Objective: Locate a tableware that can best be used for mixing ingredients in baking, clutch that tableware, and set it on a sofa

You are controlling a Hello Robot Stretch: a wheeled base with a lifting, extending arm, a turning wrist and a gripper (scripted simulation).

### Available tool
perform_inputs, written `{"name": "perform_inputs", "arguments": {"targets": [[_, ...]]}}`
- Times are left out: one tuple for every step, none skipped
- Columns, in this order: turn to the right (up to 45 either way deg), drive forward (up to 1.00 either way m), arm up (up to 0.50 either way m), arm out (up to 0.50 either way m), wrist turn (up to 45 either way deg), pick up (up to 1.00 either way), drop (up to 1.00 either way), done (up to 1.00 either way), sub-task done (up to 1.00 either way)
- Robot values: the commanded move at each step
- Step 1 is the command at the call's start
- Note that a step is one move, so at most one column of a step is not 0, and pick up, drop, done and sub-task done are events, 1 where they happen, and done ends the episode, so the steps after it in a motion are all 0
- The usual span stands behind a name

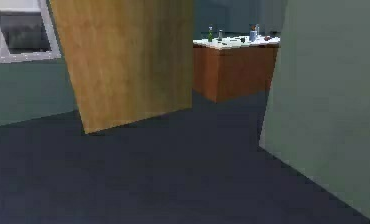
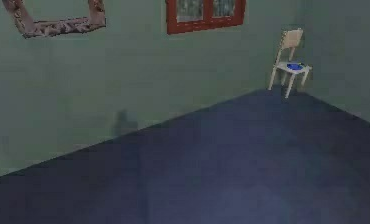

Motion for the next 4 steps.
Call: {"name": "perform_inputs", "arguments": {"targets": [[45.0, 0.0, 0.0, 0.0, 0.0, 0.0, 0.0, 0.0, 0.0], [45.0, 0.0, 0.0, 0.0, 0.0, 0.0, 0.0, 0.0, 0.0], [45.0, 0.0, 0.0, 0.0, 0.0, 0.0, 0.0, 0.0, 0.0], [15.0, 0.0, 0.0, 0.0, 0.0, 0.0, 0.0, 0.0, 0.0]]}}
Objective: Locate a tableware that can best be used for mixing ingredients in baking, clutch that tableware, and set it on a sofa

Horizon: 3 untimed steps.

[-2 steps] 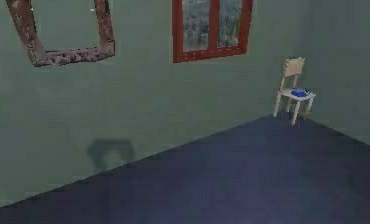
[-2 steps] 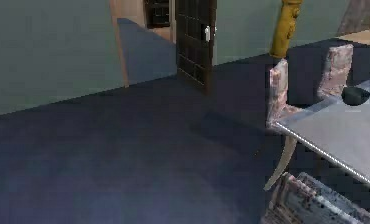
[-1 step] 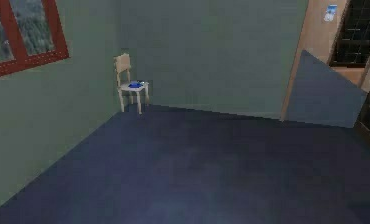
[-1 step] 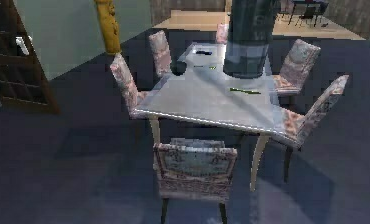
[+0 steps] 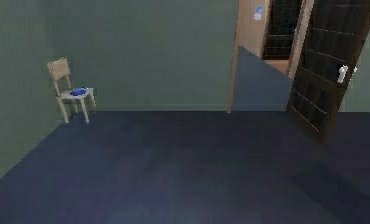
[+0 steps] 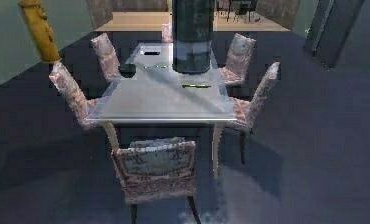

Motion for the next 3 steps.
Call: {"name": "perform_inputs", "arguments": {"targets": [[0.0, 0.55, 0.0, 0.0, 0.0, 0.0, 0.0, 0.0, 0.0], [45.0, 0.0, 0.0, 0.0, 0.0, 0.0, 0.0, 0.0, 0.0], [3.0, 0.0, 0.0, 0.0, 0.0, 0.0, 0.0, 0.0, 0.0]]}}
